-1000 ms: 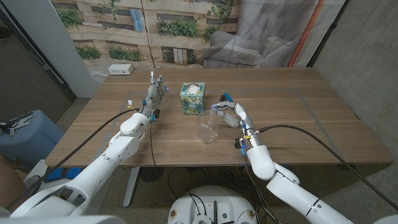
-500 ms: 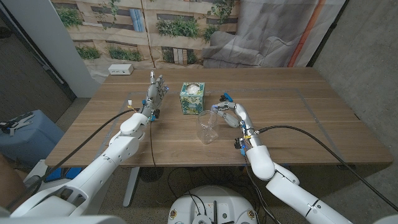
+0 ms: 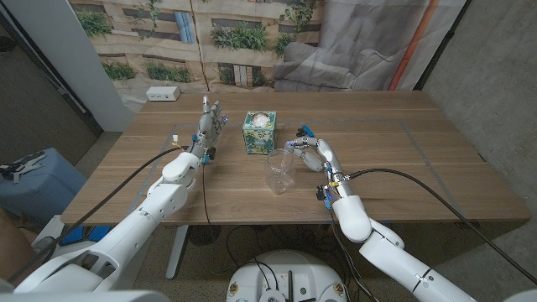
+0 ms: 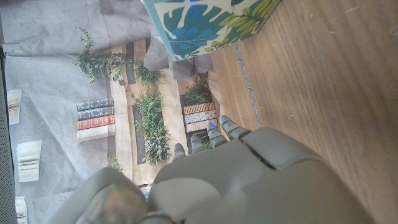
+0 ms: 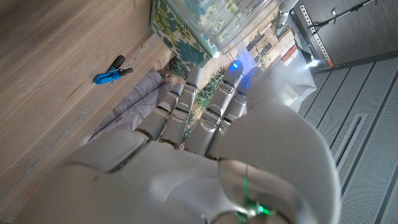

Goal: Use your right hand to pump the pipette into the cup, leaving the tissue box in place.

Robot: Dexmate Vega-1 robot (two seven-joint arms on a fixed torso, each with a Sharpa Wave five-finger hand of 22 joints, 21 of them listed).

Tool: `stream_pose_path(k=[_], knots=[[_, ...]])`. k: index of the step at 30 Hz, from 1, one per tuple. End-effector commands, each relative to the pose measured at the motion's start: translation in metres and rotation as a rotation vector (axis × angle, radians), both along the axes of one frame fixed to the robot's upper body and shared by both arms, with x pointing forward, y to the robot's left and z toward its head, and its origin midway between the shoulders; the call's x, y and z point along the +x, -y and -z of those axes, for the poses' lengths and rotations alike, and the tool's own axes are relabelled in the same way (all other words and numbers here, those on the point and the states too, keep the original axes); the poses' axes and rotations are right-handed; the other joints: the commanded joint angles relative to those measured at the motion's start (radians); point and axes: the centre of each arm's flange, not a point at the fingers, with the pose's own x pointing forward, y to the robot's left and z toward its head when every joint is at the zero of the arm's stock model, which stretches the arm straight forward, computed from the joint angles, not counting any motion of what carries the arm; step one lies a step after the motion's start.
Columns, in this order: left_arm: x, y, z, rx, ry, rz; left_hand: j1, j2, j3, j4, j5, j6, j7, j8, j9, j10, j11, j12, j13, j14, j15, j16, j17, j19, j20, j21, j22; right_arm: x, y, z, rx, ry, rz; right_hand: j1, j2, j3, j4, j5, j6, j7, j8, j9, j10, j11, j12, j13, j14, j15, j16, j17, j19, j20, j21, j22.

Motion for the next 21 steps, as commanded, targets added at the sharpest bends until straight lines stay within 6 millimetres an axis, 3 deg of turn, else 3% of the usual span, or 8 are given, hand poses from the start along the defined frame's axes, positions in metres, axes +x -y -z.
stream_pose_path(k=[1, 21], knots=[[-0.0002, 0.0001, 0.0002, 0.0, 0.0, 0.0, -0.001, 0.043, -0.007, 0.001, 0.004, -0.001, -0.006, 0.006, 0.002, -0.002, -0.004, 0.004, 0.006, -0.008, -0.115, 0.006, 0.006, -0.011, -0.091, 0.005, 0.002, -0.0017, -0.003, 0.0027, 0.013, -0.009, -0.001, 0.029, -0.001, 0.01, -0.005, 0.003, 0.014, -0.002, 0.006, 0.004, 0.016, 0.0, 0.011, 0.009, 0.016, -0.169, 0.008, 0.007, 0.005, -0.048, 0.002, 0.002], [-0.0001, 0.0001, 0.0002, 0.0, 0.0, 0.0, -0.001, 0.042, -0.007, 0.001, 0.004, -0.001, -0.006, 0.006, 0.002, -0.002, -0.001, 0.004, 0.006, -0.008, -0.115, 0.006, 0.006, -0.011, -0.091, 0.005, 0.002, 0.0008, -0.009, 0.007, 0.06, -0.025, -0.023, 0.093, -0.011, 0.019, -0.004, -0.007, 0.036, -0.001, 0.013, 0.004, 0.033, 0.002, 0.023, 0.035, 0.05, -0.173, 0.021, 0.019, 0.011, -0.071, 0.003, 0.003]])
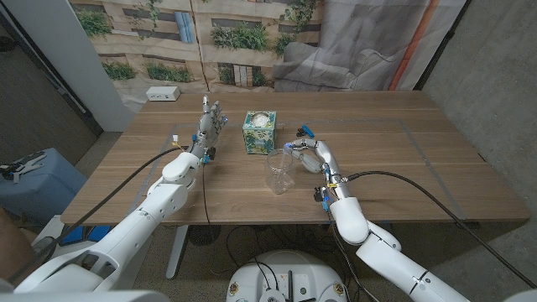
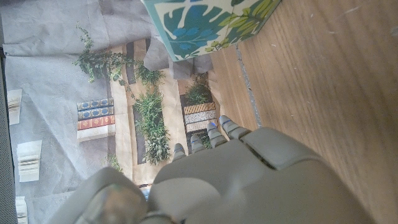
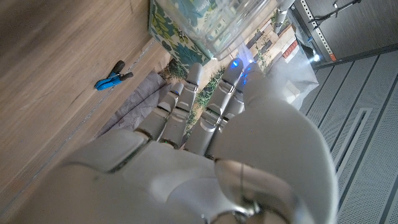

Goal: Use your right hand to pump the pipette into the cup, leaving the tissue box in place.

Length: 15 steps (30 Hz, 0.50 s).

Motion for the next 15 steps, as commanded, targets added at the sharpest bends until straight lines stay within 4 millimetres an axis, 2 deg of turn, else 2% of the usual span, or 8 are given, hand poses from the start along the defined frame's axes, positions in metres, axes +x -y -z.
stream_pose_path(k=[1, 15], knots=[[0.0, 0.0, 0.0002, 0.0, 0.0, 0.0, -0.001, 0.042, -0.007, 0.001, 0.004, -0.001, -0.006, 0.006, 0.002, -0.001, -0.003, 0.004, 0.006, -0.008, -0.116, 0.006, 0.006, -0.011, -0.09, 0.005, 0.002, 0.0017, -0.002, 0.0016, 0.026, -0.011, -0.011, 0.014, 0.003, 0.008, -0.001, 0.001, 0.023, -0.005, 0.005, 0.004, 0.017, -0.001, 0.013, 0.008, 0.01, -0.17, 0.005, 0.003, 0.012, -0.071, 0.003, 0.003], [0.0001, -0.0001, 0.0, 0.0, 0.0, 0.0, -0.001, 0.043, -0.007, 0.001, 0.004, -0.001, -0.006, 0.006, 0.002, -0.002, -0.004, 0.004, 0.006, -0.008, -0.116, 0.006, 0.006, -0.011, -0.091, 0.005, 0.002, 0.0011, 0.0029, -0.0022, 0.028, -0.032, -0.021, 0.01, 0.002, 0.005, 0.012, -0.003, 0.017, -0.004, 0.002, 0.004, 0.021, 0.0, 0.018, 0.023, 0.031, -0.164, 0.006, 0.005, 0.019, -0.064, 0.005, 0.003]])
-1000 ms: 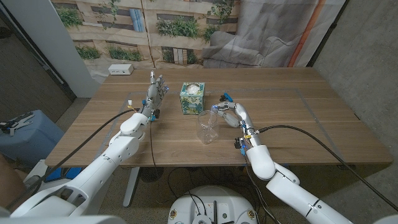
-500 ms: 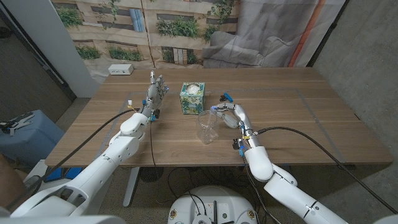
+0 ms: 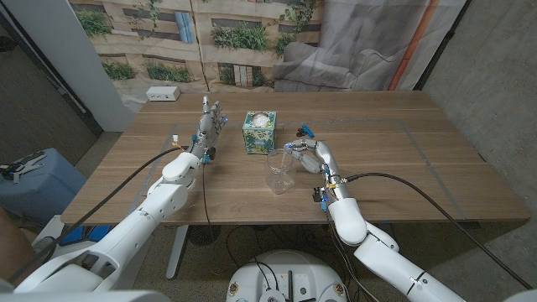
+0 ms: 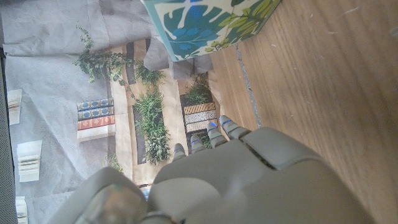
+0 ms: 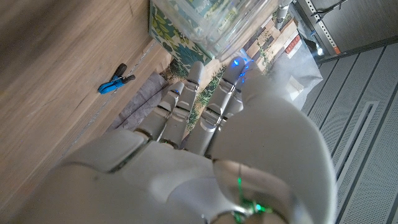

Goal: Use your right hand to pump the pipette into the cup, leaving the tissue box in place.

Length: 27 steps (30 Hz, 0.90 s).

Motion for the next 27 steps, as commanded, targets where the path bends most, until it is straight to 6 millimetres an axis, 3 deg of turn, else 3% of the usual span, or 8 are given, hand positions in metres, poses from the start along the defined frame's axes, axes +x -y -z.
stream_pose_path(k=[1, 27], knots=[[0.0001, -0.0001, -0.0001, 0.0, 0.0, 0.0, -0.001, 0.043, -0.007, 0.001, 0.004, -0.001, -0.006, 0.006, 0.002, -0.002, -0.004, 0.004, 0.006, -0.008, -0.116, 0.006, 0.006, -0.011, -0.091, 0.005, 0.002, -0.0009, 0.0043, -0.0048, -0.006, -0.023, -0.019, -0.006, 0.007, 0.001, 0.009, -0.003, 0.012, -0.011, 0.002, 0.004, 0.004, 0.002, 0.006, 0.005, 0.012, -0.159, 0.002, 0.0, 0.006, -0.065, 0.004, 0.003], [0.0002, 0.0002, 0.0001, 0.0, 0.0, 0.0, -0.001, 0.043, -0.007, 0.001, 0.004, -0.002, -0.006, 0.006, 0.002, -0.002, -0.005, 0.004, 0.006, -0.008, -0.116, 0.006, 0.006, -0.011, -0.091, 0.005, 0.002, -0.0005, 0.0131, -0.0137, -0.044, -0.104, -0.051, -0.077, -0.011, -0.02, 0.035, -0.007, -0.043, 0.006, -0.022, 0.007, -0.044, 0.002, -0.019, 0.014, -0.022, -0.143, -0.038, -0.014, -0.006, -0.039, 0.0, 0.004]])
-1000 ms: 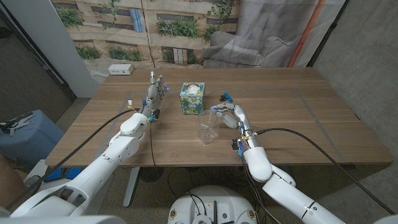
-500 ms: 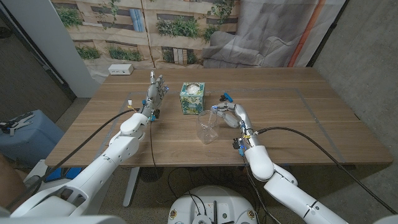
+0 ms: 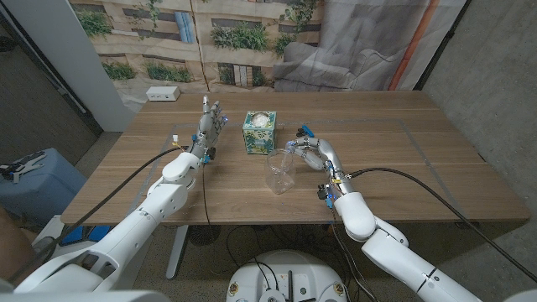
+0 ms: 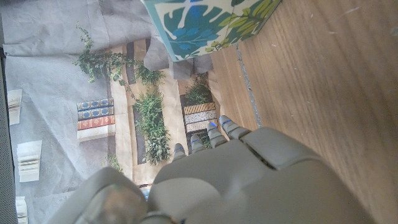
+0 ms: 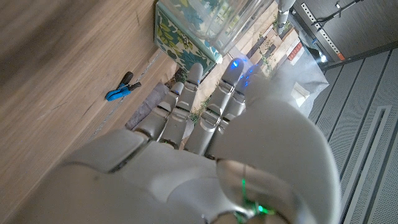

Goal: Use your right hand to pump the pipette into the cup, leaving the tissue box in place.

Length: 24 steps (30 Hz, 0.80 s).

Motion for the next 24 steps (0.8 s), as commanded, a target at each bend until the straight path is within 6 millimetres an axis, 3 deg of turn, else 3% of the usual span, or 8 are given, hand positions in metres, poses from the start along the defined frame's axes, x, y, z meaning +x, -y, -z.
stream_pose_path(k=[1, 24], knots=[[0.0002, 0.0001, 0.0003, 0.0, 0.0, 0.0, -0.001, 0.043, -0.007, 0.001, 0.004, -0.002, -0.006, 0.006, 0.002, -0.002, -0.005, 0.004, 0.006, -0.008, -0.116, 0.006, 0.006, -0.011, -0.091, 0.005, 0.002, 0.0004, 0.0018, -0.002, -0.011, -0.023, -0.012, -0.013, -0.002, -0.002, 0.003, 0.0, -0.007, 0.003, -0.007, 0.002, -0.007, -0.003, -0.003, 0.003, -0.007, -0.146, -0.004, 0.003, -0.002, -0.036, 0.0, 0.004], [0.0001, 0.0, 0.0003, 0.0, -0.001, 0.0, -0.001, 0.042, -0.007, 0.001, 0.004, -0.001, -0.006, 0.006, 0.002, -0.001, -0.004, 0.005, 0.006, -0.007, -0.115, 0.006, 0.006, -0.011, -0.09, 0.005, 0.002, 0.0003, 0.0015, -0.0032, -0.031, -0.023, -0.025, -0.046, -0.013, -0.018, 0.008, 0.001, -0.033, 0.002, -0.018, 0.005, -0.043, 0.0, -0.019, 0.01, -0.029, -0.141, -0.011, 0.006, -0.012, -0.022, -0.003, 0.003]])
